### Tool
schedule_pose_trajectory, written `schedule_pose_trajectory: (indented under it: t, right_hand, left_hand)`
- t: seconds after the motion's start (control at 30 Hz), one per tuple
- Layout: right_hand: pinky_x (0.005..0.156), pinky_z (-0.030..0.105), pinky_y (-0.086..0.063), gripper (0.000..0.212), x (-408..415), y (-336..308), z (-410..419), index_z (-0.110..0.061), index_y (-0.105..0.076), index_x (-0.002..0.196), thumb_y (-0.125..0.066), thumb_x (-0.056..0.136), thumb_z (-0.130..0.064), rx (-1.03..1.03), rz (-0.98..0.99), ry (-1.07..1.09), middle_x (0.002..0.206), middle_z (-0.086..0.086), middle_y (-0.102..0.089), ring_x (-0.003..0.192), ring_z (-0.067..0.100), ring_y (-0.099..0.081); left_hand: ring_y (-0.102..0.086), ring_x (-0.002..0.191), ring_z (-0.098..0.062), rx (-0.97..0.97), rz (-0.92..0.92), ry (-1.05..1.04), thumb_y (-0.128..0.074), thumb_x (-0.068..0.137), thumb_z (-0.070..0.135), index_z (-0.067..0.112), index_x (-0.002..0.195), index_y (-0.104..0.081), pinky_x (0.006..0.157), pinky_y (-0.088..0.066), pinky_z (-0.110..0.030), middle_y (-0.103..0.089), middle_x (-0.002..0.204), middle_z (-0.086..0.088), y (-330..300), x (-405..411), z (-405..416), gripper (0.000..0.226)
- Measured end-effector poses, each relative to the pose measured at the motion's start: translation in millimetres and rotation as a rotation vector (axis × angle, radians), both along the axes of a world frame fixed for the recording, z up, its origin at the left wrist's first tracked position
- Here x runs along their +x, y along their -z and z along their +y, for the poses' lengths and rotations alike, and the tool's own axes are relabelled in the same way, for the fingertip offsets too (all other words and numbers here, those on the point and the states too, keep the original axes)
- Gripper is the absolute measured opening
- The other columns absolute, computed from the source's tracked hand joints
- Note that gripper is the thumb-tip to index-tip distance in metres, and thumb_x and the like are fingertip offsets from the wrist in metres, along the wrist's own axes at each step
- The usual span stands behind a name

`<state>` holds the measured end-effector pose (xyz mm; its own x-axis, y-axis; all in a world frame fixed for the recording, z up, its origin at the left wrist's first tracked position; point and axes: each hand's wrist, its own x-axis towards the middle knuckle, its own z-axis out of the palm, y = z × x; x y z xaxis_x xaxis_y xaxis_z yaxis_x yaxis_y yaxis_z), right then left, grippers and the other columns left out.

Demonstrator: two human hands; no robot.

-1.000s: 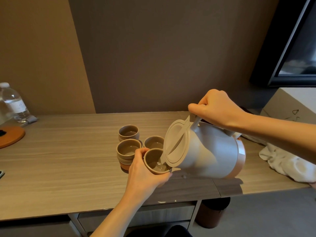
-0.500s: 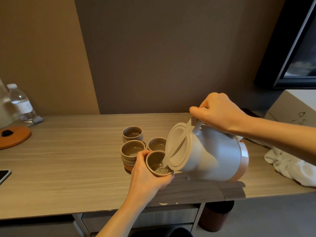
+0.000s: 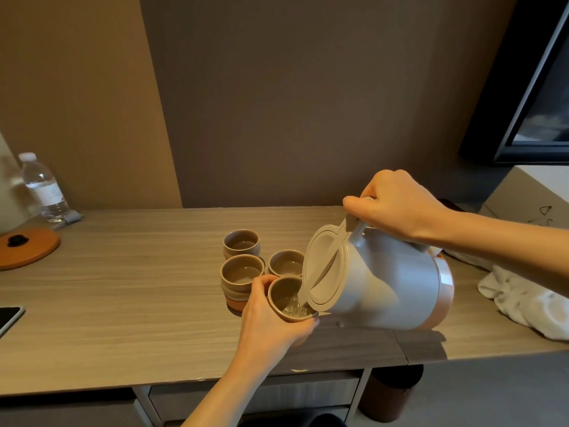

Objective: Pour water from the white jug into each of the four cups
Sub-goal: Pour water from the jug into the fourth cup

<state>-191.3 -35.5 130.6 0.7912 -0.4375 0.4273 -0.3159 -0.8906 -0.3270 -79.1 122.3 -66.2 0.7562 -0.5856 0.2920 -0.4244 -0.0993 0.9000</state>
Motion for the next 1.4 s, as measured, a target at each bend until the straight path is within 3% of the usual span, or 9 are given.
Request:
schedule_pose_trajectory:
  t: [0.67,0.87,1.17,1.4]
  right_hand:
    - [0.042,0.026,-0.032,0.050,0.5,1.5,1.2,-0.016,-0.039,0.036,-0.052,0.079,-0.037,-0.012,0.016,-0.002,0.026,-0.010,-0.038,0.035,0.011,-0.031]
    - [0.044,0.027,-0.031,0.049,-1.6,-0.2,2.7,-0.015,-0.037,0.036,-0.051,0.078,-0.036,-0.026,0.029,0.001,0.026,-0.013,-0.039,0.035,0.012,-0.030]
    - [0.044,0.027,-0.030,0.049,-1.8,-3.2,2.7,-0.016,-0.037,0.035,-0.052,0.078,-0.035,-0.042,0.025,0.001,0.026,-0.014,-0.041,0.036,0.011,-0.031]
    - [0.044,0.027,-0.031,0.049,-2.4,-1.4,1.5,-0.017,-0.038,0.035,-0.052,0.078,-0.036,-0.053,0.026,0.003,0.027,-0.015,-0.041,0.036,0.012,-0.032]
  left_hand:
    - [-0.055,0.099,0.000,0.001,0.051,0.022,-0.093,0.040,0.045,0.045,0.107,-0.040,0.082,-0.053,-0.024,-0.056,0.105,0.021,4.8,-1.6,-0.2,0.085]
    - [-0.054,0.098,0.008,-0.014,0.056,0.028,-0.093,0.039,0.048,0.048,0.105,-0.040,0.077,-0.051,-0.018,-0.058,0.103,0.021,3.6,-3.5,-0.3,0.084]
    - [-0.056,0.099,0.000,-0.010,0.048,0.036,-0.092,0.039,0.050,0.047,0.107,-0.040,0.083,-0.055,-0.027,-0.057,0.105,0.022,2.5,-2.8,-1.9,0.085]
    - [-0.051,0.097,0.015,0.004,0.043,0.009,-0.091,0.036,0.053,0.056,0.104,-0.037,0.075,-0.051,-0.017,-0.057,0.101,0.027,5.9,-2.3,-3.0,0.086]
